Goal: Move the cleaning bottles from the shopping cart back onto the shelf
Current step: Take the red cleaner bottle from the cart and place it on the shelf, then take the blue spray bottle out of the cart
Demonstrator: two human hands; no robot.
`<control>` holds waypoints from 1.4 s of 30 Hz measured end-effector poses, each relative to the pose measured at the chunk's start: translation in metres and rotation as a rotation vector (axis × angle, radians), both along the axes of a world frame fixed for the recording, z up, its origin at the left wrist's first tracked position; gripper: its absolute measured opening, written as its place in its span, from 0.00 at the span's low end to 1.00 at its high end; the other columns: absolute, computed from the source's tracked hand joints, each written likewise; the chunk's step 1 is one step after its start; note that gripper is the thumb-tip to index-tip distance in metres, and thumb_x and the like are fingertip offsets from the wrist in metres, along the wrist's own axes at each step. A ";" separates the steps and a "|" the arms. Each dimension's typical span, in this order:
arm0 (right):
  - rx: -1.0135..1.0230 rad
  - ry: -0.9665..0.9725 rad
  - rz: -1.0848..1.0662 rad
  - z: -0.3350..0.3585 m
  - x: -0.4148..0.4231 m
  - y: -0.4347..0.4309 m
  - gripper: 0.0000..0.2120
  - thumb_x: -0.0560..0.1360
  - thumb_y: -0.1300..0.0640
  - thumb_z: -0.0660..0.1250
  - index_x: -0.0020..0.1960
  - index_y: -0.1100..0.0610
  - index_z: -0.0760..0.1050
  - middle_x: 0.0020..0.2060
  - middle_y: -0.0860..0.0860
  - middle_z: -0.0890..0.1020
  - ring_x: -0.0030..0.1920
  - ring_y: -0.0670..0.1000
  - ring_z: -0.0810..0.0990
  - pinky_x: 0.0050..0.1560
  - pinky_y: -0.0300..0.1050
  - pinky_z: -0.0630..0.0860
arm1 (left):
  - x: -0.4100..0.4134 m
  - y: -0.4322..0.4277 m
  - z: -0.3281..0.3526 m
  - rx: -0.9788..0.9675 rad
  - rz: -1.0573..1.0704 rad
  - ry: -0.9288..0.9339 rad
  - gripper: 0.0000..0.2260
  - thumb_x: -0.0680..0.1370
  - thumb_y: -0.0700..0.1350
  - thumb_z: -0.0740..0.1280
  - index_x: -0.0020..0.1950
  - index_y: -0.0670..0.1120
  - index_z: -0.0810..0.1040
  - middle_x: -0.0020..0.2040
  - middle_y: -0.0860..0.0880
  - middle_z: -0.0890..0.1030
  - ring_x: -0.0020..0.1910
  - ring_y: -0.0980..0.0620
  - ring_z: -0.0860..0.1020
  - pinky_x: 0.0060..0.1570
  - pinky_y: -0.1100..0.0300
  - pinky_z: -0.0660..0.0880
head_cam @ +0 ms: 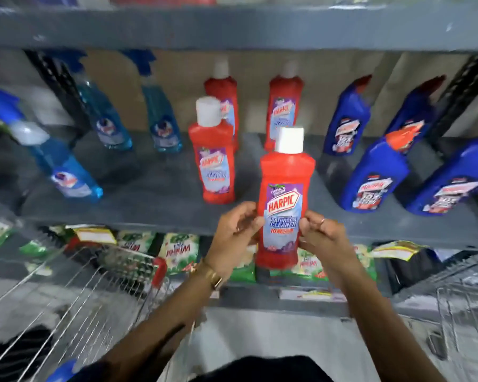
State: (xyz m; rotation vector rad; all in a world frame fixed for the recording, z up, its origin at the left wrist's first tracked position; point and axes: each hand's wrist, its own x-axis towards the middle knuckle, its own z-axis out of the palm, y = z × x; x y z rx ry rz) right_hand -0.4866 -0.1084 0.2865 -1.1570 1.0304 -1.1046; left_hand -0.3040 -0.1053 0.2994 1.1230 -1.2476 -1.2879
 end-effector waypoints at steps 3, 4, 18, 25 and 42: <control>-0.072 -0.019 -0.065 -0.001 -0.015 -0.038 0.14 0.78 0.61 0.60 0.63 0.63 0.74 0.46 0.48 0.86 0.50 0.51 0.81 0.47 0.46 0.81 | -0.017 -0.041 0.001 -0.105 -0.003 -0.043 0.06 0.74 0.45 0.66 0.47 0.56 0.79 0.44 0.57 0.82 0.46 0.57 0.78 0.46 0.54 0.77; -0.083 -0.023 -0.087 -0.003 -0.019 -0.050 0.15 0.78 0.61 0.60 0.63 0.61 0.74 0.47 0.47 0.85 0.51 0.51 0.81 0.49 0.46 0.81 | -0.022 -0.054 -0.001 -0.128 0.011 -0.064 0.06 0.73 0.46 0.66 0.48 0.56 0.78 0.46 0.55 0.82 0.47 0.55 0.78 0.48 0.51 0.77; -0.164 0.073 -0.141 -0.023 -0.028 -0.108 0.15 0.76 0.57 0.64 0.63 0.52 0.72 0.53 0.47 0.81 0.49 0.39 0.82 0.47 0.37 0.79 | -0.042 -0.111 -0.031 -0.175 0.101 -0.093 0.08 0.74 0.49 0.68 0.52 0.58 0.79 0.47 0.57 0.84 0.49 0.60 0.80 0.52 0.57 0.78; -0.422 0.527 -0.526 -0.057 -0.005 -0.041 0.11 0.77 0.55 0.63 0.56 0.57 0.78 0.54 0.53 0.80 0.56 0.48 0.77 0.60 0.42 0.72 | -0.016 -0.068 -0.055 -0.068 0.190 -0.076 0.18 0.74 0.35 0.67 0.63 0.45 0.72 0.56 0.44 0.80 0.51 0.55 0.80 0.53 0.63 0.77; -0.353 0.832 0.909 -0.133 0.350 0.113 0.12 0.73 0.53 0.62 0.51 0.56 0.79 0.50 0.55 0.83 0.54 0.56 0.77 0.55 0.48 0.73 | 0.293 0.220 -0.223 0.697 1.000 -0.422 0.19 0.75 0.49 0.66 0.56 0.34 0.76 0.47 0.31 0.81 0.46 0.35 0.81 0.46 0.52 0.77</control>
